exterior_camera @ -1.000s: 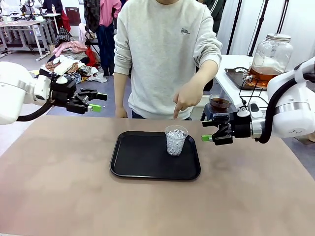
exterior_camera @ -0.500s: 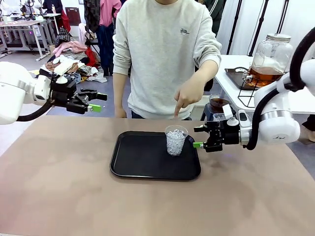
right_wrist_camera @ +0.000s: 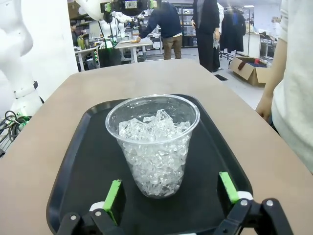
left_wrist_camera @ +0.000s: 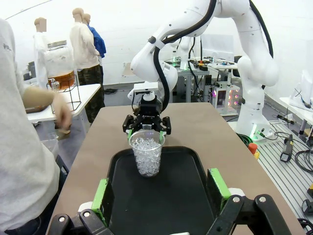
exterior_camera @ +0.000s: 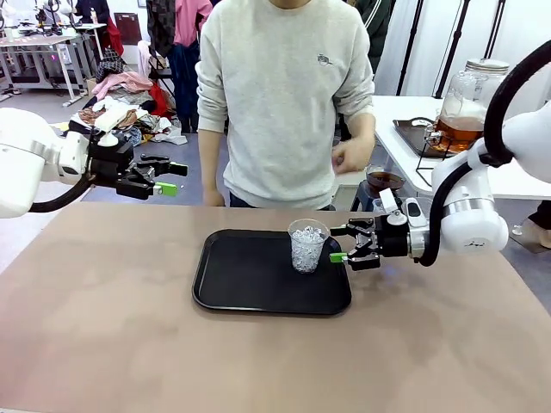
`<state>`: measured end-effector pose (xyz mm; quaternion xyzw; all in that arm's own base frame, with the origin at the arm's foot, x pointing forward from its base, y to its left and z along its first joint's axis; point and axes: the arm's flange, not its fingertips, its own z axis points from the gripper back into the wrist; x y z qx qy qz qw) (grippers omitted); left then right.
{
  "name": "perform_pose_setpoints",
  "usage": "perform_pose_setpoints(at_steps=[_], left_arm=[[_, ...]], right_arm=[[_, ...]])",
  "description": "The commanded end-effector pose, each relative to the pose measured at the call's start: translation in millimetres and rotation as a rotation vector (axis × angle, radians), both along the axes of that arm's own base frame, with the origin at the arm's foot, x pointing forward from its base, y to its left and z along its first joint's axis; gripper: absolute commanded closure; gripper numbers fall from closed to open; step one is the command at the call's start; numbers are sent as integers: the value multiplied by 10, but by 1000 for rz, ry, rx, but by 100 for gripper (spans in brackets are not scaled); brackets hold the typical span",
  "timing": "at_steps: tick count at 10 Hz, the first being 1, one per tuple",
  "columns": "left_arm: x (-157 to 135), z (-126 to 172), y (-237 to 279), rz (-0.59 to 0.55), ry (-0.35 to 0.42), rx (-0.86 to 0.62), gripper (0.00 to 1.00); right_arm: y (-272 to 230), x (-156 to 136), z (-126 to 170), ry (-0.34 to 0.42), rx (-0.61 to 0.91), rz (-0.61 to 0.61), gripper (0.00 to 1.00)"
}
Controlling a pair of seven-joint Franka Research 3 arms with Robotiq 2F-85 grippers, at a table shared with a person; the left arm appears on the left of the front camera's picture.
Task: Pour the drink into the iced cup.
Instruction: Pick up the iced cup indicated by the human and present it to them.
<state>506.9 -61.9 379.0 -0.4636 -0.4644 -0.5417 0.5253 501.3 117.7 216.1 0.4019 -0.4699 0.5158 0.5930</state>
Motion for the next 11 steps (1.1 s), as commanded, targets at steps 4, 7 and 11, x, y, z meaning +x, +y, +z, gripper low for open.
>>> perform_pose_setpoints(at_steps=[4, 7, 11], left_arm=[[-2, 14, 4, 6, -2, -1, 0], [-2, 14, 4, 6, -2, -1, 0], [-2, 14, 4, 6, -2, -1, 0]], right_arm=[[-10, -1, -3, 1, -1, -2, 0], [63, 19, -19, 15, 34, 28, 0], [110, 51, -40, 40, 56, 55, 0]])
